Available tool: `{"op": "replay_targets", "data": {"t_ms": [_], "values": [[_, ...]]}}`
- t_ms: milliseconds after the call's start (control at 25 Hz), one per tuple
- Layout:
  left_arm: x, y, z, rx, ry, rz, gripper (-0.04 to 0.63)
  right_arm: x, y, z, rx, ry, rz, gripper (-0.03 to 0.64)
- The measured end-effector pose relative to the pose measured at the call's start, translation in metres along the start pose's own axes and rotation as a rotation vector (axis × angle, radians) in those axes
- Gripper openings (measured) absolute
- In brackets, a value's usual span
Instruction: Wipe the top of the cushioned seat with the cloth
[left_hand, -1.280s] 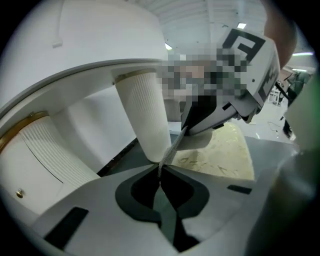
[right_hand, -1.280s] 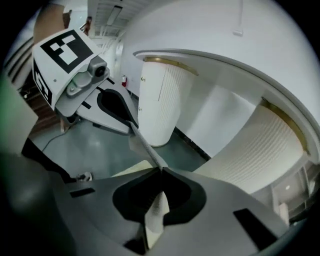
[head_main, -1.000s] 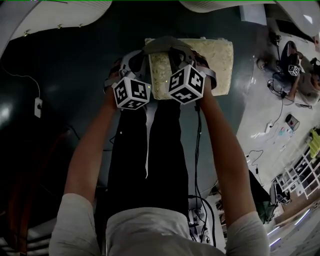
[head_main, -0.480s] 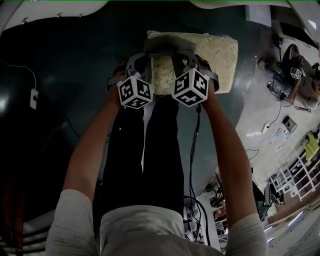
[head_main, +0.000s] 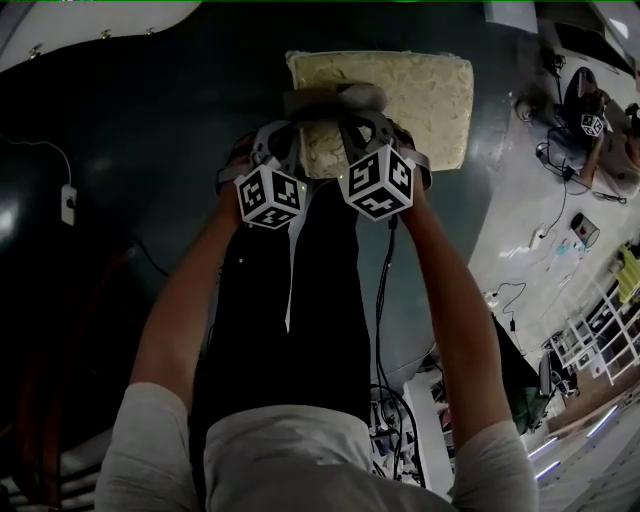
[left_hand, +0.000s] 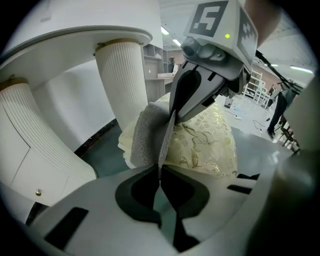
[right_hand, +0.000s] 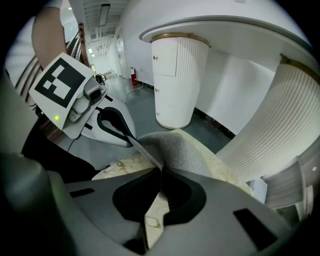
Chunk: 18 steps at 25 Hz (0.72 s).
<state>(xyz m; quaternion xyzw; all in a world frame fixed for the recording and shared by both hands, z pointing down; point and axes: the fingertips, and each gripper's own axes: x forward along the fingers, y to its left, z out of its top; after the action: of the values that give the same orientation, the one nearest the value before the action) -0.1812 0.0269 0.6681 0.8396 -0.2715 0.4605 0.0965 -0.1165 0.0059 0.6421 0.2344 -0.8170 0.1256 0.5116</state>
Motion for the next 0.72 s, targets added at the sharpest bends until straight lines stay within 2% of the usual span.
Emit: {"op": "replay_targets", "data": {"t_ms": [120, 320, 440, 720], "values": [[-0.003, -0.005, -0.001, -0.028, -0.005, -0.018, 0.021, -0.004, 0.007, -0.006, 0.023, 0.005, 0.005, 0.017], [-0.007, -0.018, -0.004, -0.033, -0.014, -0.063, 0.021, -0.010, 0.020, -0.015, 0.062, 0.003, 0.020, 0.017], [-0.010, -0.029, -0.009, -0.068, -0.008, -0.092, 0.021, -0.014, 0.032, -0.023, 0.083, 0.003, 0.035, 0.017], [-0.016, -0.051, -0.017, -0.100, 0.001, -0.119, 0.021, -0.021, 0.053, -0.040, 0.208, 0.000, 0.033, 0.017]]}}
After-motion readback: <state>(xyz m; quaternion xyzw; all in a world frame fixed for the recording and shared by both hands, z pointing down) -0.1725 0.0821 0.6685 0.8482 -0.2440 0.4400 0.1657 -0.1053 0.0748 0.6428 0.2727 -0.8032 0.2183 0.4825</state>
